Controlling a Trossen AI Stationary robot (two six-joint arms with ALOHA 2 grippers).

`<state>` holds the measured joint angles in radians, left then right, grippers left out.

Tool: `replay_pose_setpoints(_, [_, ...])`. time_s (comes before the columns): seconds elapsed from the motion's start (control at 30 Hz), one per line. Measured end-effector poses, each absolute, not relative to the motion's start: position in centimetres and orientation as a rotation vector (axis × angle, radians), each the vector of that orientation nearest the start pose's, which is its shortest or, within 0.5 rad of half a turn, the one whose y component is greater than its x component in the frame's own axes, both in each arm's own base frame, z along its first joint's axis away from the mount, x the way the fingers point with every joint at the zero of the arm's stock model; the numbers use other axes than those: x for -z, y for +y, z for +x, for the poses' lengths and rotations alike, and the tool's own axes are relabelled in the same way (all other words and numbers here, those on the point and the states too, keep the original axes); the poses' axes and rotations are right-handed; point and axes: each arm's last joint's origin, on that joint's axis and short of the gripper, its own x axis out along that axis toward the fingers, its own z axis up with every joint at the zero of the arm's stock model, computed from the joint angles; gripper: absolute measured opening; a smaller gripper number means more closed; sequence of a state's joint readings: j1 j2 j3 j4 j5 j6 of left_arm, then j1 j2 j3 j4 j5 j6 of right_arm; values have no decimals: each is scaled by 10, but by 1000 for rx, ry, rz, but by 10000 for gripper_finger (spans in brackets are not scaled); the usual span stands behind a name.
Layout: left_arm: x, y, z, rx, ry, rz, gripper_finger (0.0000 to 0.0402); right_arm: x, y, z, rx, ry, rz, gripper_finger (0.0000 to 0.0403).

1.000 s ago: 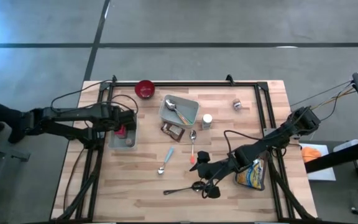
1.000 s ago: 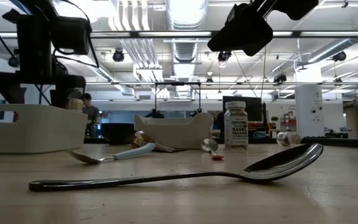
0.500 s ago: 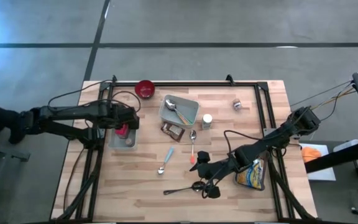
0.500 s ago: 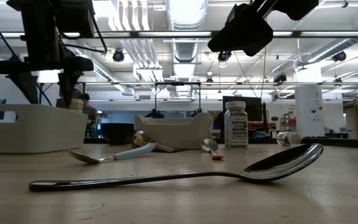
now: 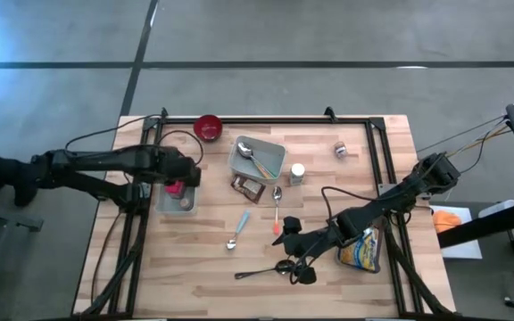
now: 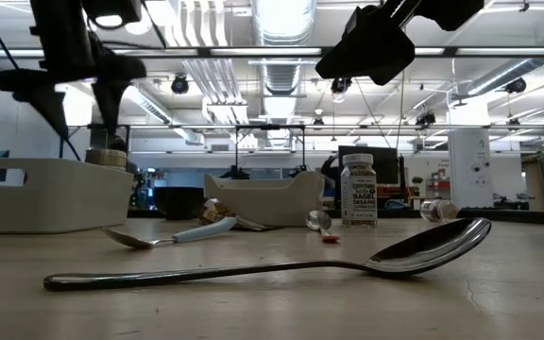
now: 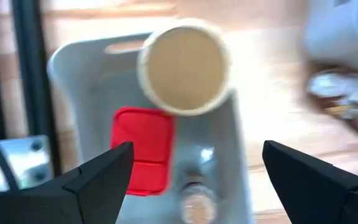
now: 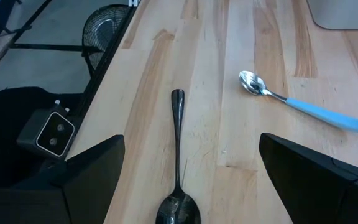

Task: Pick & Place Food Item
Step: Put the brown seasoning pack into the left gray bin

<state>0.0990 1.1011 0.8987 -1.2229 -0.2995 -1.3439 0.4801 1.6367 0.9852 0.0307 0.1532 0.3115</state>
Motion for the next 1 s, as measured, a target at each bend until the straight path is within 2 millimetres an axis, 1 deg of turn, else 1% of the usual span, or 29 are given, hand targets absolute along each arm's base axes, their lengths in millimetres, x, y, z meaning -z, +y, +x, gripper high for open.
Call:
replay_pose_setpoints(0.1, [-260,17,172,-1165,874,-941,361,-210,156,310,-220,634,106,371])
replay_pose_setpoints(0.17, [-260,13,179,-1111,824,-958,361,-210,156,310,-220,634,107,371])
replay_pose_setpoints(0.23, [-258,10,186,-1052,773,-981,360,-210,156,310,-219,634,109,371])
replay_pose_setpoints(0.33, [-250,7,195,-1007,737,-994,352,-210,156,310,-214,635,124,371])
replay_pose_setpoints(0.47, [-235,7,212,-1024,782,-955,322,-210,156,310,-209,635,132,370])
replay_pose_setpoints(0.57, [-228,7,230,-1002,812,-915,293,-210,156,310,-210,635,132,371])
replay_pose_setpoints(0.67, [-226,7,246,-979,821,-884,270,-211,156,310,-210,635,130,370])
replay_pose_setpoints(0.87, [-233,10,272,-972,805,-850,242,-211,155,308,-207,647,127,370])
replay_pose_setpoints(1.0, [-223,16,286,-1001,835,-829,234,-215,155,307,-206,643,130,371])
